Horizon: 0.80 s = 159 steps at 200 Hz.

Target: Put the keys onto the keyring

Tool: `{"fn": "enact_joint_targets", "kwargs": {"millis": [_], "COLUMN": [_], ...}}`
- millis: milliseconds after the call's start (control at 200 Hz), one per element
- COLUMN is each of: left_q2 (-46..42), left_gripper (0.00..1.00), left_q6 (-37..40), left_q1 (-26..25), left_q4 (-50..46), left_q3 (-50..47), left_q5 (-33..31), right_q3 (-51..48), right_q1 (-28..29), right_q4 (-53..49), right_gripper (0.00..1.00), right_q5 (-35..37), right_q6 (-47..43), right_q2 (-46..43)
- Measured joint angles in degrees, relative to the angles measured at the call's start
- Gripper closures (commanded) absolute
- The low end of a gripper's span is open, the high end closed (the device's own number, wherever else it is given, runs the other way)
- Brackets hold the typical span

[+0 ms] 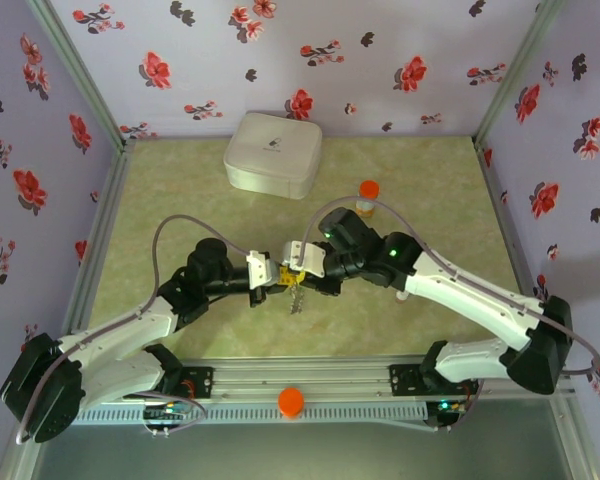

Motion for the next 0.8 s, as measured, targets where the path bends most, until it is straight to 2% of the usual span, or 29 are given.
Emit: {"fn": "enact_joint_targets", "kwargs": {"millis": [200, 465, 795], "left_q2": [0.2, 0.9, 0.9], "left_gripper": [1.00, 1.00, 1.00], "left_q6": [-4.9, -7.3, -7.5], "left_q1": [0.0, 0.0, 0.0], "left_q4": [10.4, 16.2, 16.9], "left_q3": [-3.5, -4.0, -4.0], "left_q5": [1.3, 2.6, 2.6], "right_q3": [-5.0, -9.7, -10.3], "right_q1": [-2.7, -2.9, -2.9], "right_q4": [6.5, 10.3, 10.2], "right_gripper": [0.75, 0.74, 0.90], "right_q5": [-2.9, -3.4, -3.0], "right_q6": [4.2, 8.8, 10.4], "right_q2": [-8.2, -11.0, -12.1]}}
